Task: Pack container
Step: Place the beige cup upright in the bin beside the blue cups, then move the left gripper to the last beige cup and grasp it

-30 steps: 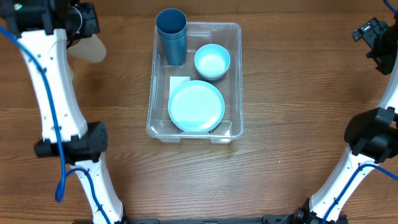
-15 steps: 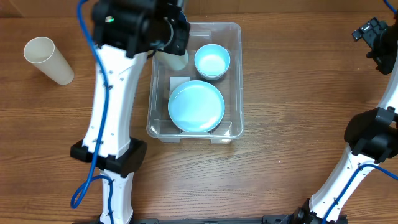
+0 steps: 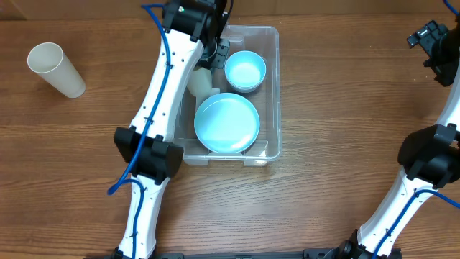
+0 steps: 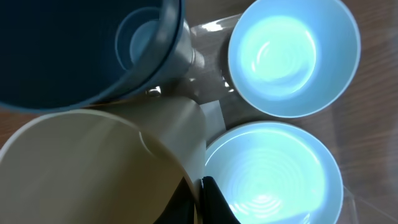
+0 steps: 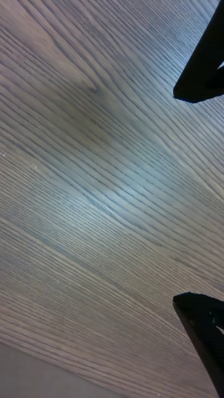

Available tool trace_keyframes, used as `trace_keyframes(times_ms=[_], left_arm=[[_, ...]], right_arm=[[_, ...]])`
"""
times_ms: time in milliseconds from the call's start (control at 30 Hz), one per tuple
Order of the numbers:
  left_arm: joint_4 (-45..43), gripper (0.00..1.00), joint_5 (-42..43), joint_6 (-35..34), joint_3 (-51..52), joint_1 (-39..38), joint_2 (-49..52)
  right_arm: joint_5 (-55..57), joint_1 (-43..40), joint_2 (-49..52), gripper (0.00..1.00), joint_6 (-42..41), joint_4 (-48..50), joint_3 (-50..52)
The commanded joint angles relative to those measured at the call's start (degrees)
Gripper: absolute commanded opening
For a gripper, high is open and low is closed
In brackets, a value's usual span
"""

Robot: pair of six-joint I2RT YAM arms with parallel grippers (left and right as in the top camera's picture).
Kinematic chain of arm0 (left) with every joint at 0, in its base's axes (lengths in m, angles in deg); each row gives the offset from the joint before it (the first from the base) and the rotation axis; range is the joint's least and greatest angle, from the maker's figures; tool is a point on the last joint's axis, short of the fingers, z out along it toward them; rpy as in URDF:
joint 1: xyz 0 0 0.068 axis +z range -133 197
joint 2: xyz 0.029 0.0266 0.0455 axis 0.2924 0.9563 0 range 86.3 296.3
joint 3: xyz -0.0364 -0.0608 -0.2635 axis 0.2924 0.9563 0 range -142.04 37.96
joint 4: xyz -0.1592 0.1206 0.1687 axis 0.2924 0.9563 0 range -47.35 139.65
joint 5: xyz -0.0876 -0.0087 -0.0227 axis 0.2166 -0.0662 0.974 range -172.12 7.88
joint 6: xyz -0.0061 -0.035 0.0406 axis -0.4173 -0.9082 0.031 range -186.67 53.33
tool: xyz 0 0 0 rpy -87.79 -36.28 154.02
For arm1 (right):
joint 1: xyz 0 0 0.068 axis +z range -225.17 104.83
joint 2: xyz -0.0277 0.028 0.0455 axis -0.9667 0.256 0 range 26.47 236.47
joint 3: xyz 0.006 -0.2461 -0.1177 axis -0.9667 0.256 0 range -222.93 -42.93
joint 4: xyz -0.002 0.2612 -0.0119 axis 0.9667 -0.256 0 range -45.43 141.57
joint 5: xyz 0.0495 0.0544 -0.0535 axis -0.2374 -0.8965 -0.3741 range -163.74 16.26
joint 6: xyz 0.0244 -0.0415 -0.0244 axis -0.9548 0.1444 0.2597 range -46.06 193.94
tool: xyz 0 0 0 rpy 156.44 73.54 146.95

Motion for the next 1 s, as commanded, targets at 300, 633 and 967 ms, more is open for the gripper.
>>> trace_keyframes(times_ms=[300, 633, 967], left_arm=[[0.7, 0.62, -2.4, 1.5, -5.2, 0.2, 2.4], [3.5, 0.7, -4.1, 1.5, -15.5, 1.8, -12.9], [1.9, 0.89, 1.9, -5.0, -8.6, 32.4, -14.9]], right_arm=[[0.1, 0.0, -2.7, 1.0, -0.3, 0.2, -1.6], [0.1, 0.0, -2.7, 1.0, -0.3, 0.2, -1.6], [0.1, 0.0, -2.7, 1.0, -0.3, 0.2, -1.6]])
